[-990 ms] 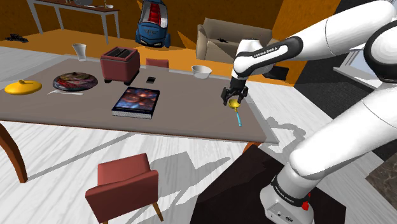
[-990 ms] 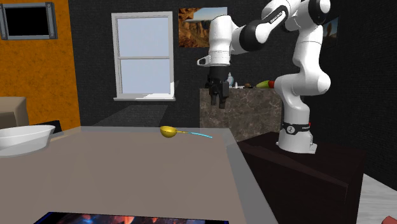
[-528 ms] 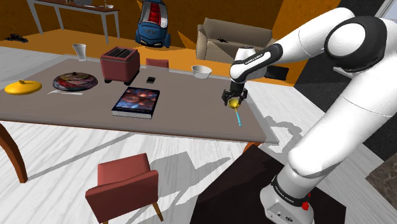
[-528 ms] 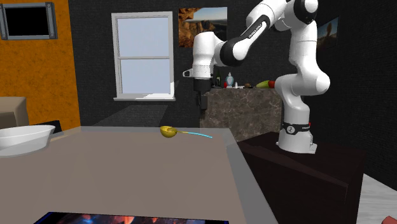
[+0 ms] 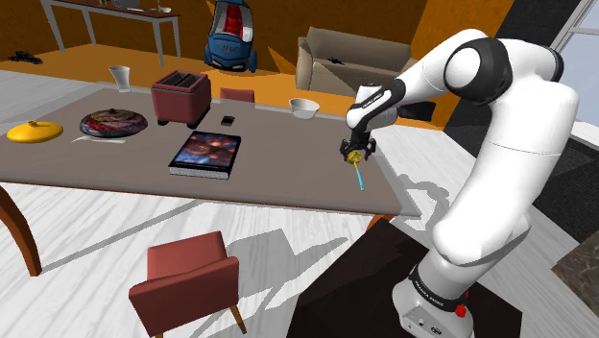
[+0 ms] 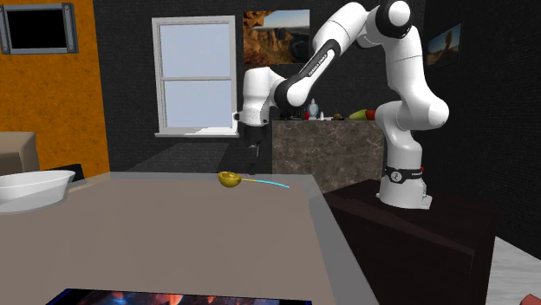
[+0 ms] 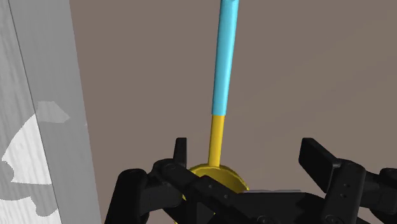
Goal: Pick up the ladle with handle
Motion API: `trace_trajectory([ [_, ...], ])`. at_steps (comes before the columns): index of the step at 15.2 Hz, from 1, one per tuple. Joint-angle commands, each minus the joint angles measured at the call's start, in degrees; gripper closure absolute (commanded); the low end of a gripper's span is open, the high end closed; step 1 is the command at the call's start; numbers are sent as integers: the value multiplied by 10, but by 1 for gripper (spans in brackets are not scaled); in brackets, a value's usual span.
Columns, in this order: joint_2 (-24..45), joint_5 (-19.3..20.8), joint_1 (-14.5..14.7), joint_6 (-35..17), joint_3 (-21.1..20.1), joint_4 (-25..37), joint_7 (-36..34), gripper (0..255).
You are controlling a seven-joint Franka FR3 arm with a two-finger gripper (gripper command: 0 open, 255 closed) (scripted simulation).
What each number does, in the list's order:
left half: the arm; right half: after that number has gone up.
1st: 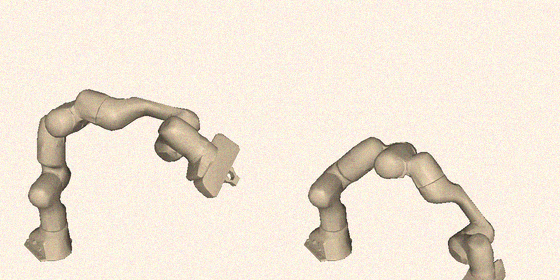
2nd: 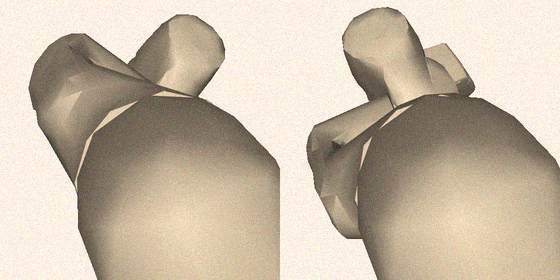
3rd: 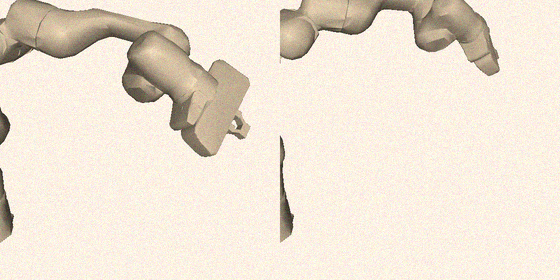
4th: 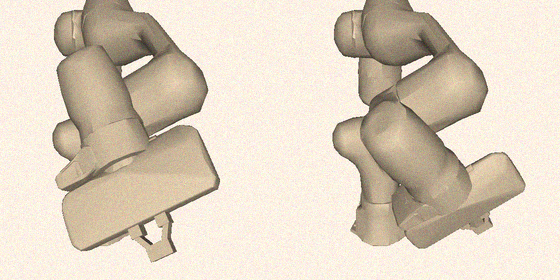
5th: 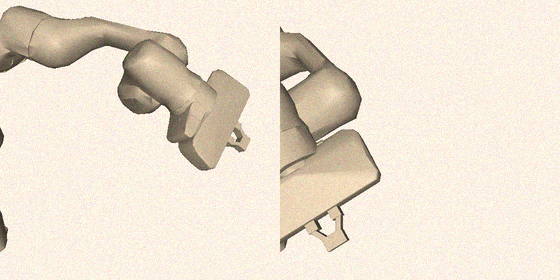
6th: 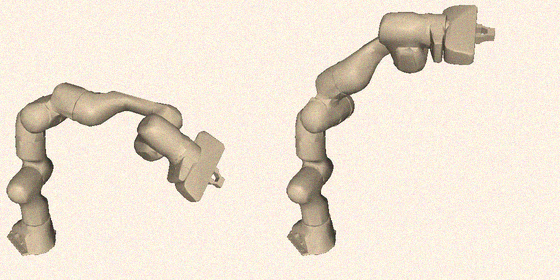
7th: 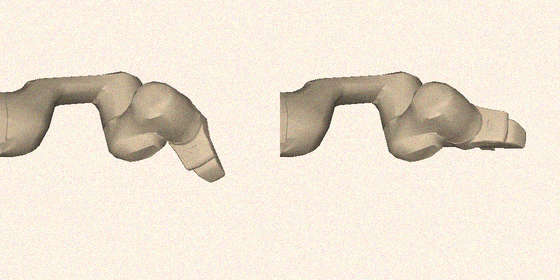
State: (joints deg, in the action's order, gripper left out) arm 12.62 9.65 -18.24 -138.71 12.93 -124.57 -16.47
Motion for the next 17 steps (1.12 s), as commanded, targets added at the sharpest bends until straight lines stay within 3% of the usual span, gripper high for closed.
trace_trajectory([
  [1, 35, 0, -9, -9, 9, 29, -8, 0],
  [12, 97, -5, -18, -62, 10, 38, -15, 0],
  [13, 97, -6, -18, -62, 10, 38, -15, 255],
  [17, 97, -5, -18, -62, 10, 37, -16, 255],
])
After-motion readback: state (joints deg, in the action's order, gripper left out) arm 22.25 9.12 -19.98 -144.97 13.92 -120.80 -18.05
